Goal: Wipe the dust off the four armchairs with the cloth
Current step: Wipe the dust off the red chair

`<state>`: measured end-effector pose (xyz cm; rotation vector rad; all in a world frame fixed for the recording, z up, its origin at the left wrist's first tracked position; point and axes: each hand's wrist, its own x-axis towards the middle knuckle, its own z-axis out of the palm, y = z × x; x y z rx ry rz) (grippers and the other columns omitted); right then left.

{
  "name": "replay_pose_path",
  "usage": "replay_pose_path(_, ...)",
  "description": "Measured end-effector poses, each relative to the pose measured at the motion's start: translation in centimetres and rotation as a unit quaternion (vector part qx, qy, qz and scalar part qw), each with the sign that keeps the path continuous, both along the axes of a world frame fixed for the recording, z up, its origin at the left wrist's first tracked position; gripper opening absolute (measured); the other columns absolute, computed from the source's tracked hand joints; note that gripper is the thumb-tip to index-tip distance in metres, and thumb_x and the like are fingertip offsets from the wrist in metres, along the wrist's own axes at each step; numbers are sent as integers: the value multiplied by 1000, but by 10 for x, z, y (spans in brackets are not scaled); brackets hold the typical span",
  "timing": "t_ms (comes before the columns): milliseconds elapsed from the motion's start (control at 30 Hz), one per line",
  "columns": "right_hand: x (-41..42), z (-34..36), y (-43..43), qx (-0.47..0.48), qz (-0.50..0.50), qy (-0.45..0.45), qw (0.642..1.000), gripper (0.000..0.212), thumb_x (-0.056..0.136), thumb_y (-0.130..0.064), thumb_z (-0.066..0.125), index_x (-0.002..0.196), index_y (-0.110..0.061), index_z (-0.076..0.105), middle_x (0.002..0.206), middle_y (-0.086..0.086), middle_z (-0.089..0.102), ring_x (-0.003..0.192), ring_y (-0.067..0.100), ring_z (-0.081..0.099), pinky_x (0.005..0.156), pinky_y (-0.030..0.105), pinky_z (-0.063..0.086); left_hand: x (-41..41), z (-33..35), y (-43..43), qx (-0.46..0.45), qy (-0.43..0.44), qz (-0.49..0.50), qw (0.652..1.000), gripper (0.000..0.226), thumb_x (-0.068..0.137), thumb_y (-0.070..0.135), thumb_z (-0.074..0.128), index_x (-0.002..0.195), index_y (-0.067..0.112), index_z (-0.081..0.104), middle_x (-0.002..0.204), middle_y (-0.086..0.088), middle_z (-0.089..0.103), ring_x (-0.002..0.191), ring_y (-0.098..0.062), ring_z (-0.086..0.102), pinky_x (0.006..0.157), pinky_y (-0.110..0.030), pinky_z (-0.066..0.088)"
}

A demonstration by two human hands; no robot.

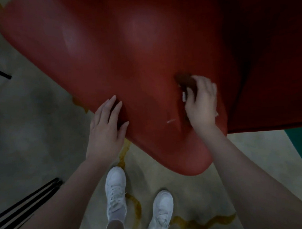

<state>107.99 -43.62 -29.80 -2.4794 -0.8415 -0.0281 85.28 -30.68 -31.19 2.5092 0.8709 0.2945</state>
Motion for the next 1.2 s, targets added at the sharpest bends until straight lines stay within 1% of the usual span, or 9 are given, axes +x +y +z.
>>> replay_pose_path(133,-31,4,27,-8,139,-15,990,33,84,-1,59,116,-3,63,117,14,63,103,38,55,95,38,39,-1,-4,0,-1,-1,0,1000,55,98,37,44,143,6,46,153,-8,38,141,-30,34,114,-51,32)
replay_pose_path(300,-73,11,-50,-58,290,-22,955,29,91,-9,55,118,-2,65,122,11,64,97,35,59,91,43,50,-1,-3,0,0,-3,-2,1000,52,100,34,47,144,7,45,154,-7,37,142,-28,32,114,-45,29)
replay_pose_path(467,-36,2,-89,-52,133,13,990,33,92,-12,49,120,-2,63,123,13,64,108,39,59,105,20,29,0,-1,-3,-5,3,2,1000,53,98,29,53,145,6,45,154,-8,37,142,-28,30,115,-43,25)
replay_pose_path(567,-32,-3,-71,-22,24,14,999,31,91,-9,52,119,-1,62,120,13,64,109,38,56,100,30,35,0,-1,-3,-6,6,5,1000,51,99,28,53,144,6,45,154,-8,37,143,-29,30,115,-42,25)
replay_pose_path(800,-103,-1,-103,-9,95,17,995,34,92,-15,51,122,-6,64,125,8,63,106,28,56,97,36,45,4,1,-11,6,1,-10,1000,47,99,22,54,142,3,47,152,-12,39,140,-33,34,112,-51,31)
replay_pose_path(933,-94,-9,-129,39,-31,45,998,33,94,-14,49,121,-2,62,123,13,62,112,30,54,103,37,40,5,2,-20,9,4,-29,1000,47,98,18,59,141,4,48,152,-12,40,139,-32,34,111,-50,31)
replay_pose_path(1067,-53,-10,-116,75,-161,36,983,29,91,-5,55,119,1,61,117,17,62,110,32,54,100,27,36,5,2,-22,12,3,-38,999,49,96,17,60,141,3,48,151,-13,40,139,-33,35,111,-52,32)
replay_pose_path(1133,-47,-7,-99,67,-150,23,986,29,88,-3,57,117,-1,62,115,16,63,106,32,54,97,31,37,5,1,-23,16,1,-44,999,48,98,24,52,141,4,48,151,-12,40,139,-33,35,111,-51,32)
replay_pose_path(1200,-58,-2,-83,43,-64,18,997,30,87,-5,56,115,-3,63,117,13,63,107,32,53,96,34,38,5,0,-25,10,4,-43,999,52,97,30,45,141,4,47,152,-11,39,139,-32,35,112,-50,31)
